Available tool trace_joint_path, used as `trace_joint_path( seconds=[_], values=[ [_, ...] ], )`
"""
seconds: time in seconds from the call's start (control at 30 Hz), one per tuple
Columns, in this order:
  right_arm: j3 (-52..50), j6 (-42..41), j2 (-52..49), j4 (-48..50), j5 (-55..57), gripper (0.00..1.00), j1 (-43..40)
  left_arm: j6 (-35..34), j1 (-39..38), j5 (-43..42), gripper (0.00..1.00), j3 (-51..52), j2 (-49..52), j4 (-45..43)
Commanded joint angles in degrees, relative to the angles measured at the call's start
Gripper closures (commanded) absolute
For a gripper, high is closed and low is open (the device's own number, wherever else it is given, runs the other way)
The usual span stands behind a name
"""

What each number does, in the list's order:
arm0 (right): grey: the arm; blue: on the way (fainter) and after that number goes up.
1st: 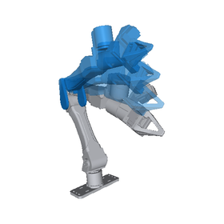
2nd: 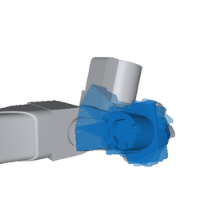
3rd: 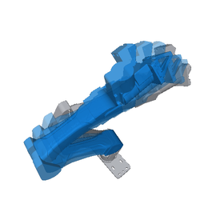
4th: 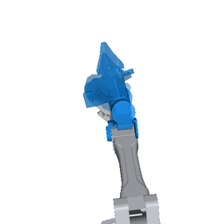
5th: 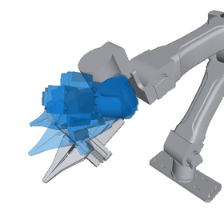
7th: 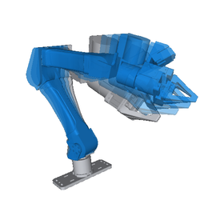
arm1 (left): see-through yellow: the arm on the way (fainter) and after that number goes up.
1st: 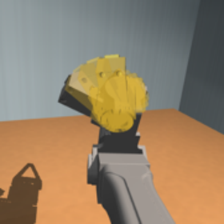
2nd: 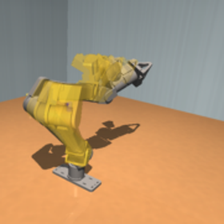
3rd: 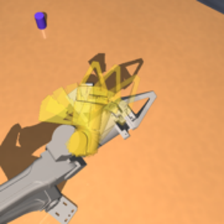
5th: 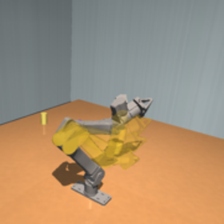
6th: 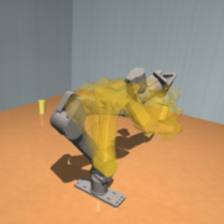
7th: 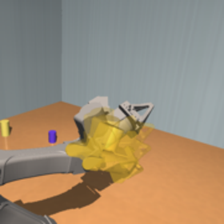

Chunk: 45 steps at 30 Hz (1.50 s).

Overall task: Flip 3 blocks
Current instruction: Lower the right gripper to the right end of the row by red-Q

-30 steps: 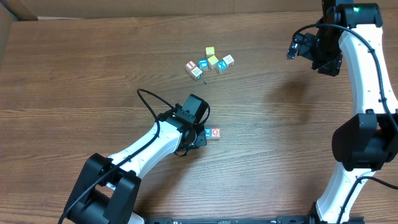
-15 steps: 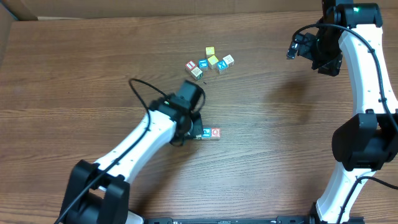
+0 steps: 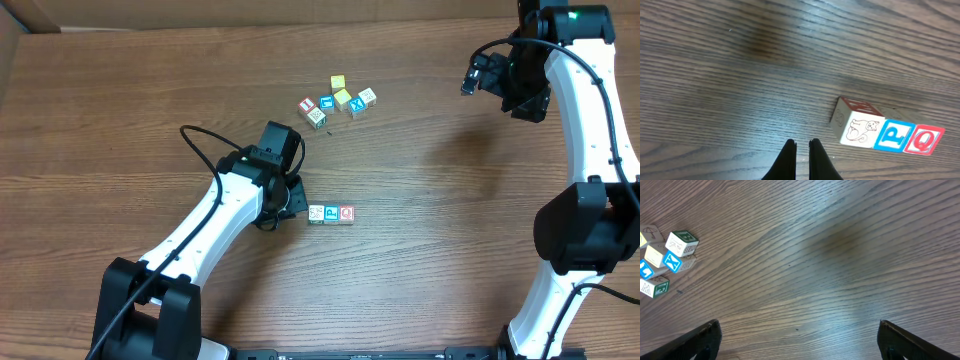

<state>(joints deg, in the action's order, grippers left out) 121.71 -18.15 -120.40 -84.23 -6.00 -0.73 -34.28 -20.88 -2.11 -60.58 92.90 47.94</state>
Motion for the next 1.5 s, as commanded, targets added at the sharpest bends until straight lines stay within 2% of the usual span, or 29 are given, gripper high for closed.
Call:
trace_joint_path(
  seconds=[0.0, 0.3, 0.47, 0.6, 0.63, 0.67, 0.7, 0.73, 0.9, 1.13, 1.3, 1.47],
  values=[
    [1.25, 0.20, 1.44, 0.09, -0.13, 0.00, -0.09, 1.53, 0.09, 1.05, 0.96, 0.48, -0.28, -0.39],
    [1.25, 0.17, 1.44, 0.42, -0.33, 0.00, -0.09, 2.84, 0.09, 0.96, 0.96, 0.48, -0.28, -0.85],
    [1.25, -0.09, 1.44, 4.98, -0.66, 0.00, -0.09, 3.08, 0.15, -1.14, 0.96, 0.48, -0.28, -1.44],
    [1.27, -1.29, 1.44, 1.55, -9.49, 0.00, -0.09, 2.99, 0.13, -1.11, 0.96, 0.48, -0.28, -2.19],
    [1.27, -1.22, 1.44, 0.70, -11.56, 0.03, -0.09, 2.99, 0.13, -1.07, 0.96, 0.48, -0.28, -2.14],
    [1.27, -0.35, 1.44, -0.33, -12.39, 0.35, -0.09, 2.99, 0.13, -0.87, 0.96, 0.48, -0.28, -2.10],
    [1.25, 0.94, 1.44, -1.77, -12.44, 0.91, -0.09, 2.99, 0.13, -0.85, 0.96, 0.48, -0.28, -2.08],
    [1.25, 1.36, 1.44, -3.43, -11.96, 0.96, 0.07, 3.02, 0.13, -0.83, 0.96, 0.48, -0.28, -1.97],
    [1.03, 2.10, 1.46, -12.15, -4.44, 0.96, 3.30, 3.02, 0.13, -0.20, 0.96, 0.48, -0.28, -1.42],
    [-7.23, 1.92, 2.58, -12.46, -4.48, 0.96, 11.54, 3.06, 0.13, 3.08, 0.96, 0.48, -0.28, -0.37],
    [-19.71, -1.33, 6.45, -4.52, -4.57, 0.96, 16.20, 3.06, 0.24, 5.27, 0.96, 0.48, -0.28, 0.90],
    [-39.28, -5.84, 15.58, 10.95, -6.86, 0.96, 21.18, 3.10, 0.37, 4.00, 0.96, 0.48, -0.28, 1.03]
  ],
)
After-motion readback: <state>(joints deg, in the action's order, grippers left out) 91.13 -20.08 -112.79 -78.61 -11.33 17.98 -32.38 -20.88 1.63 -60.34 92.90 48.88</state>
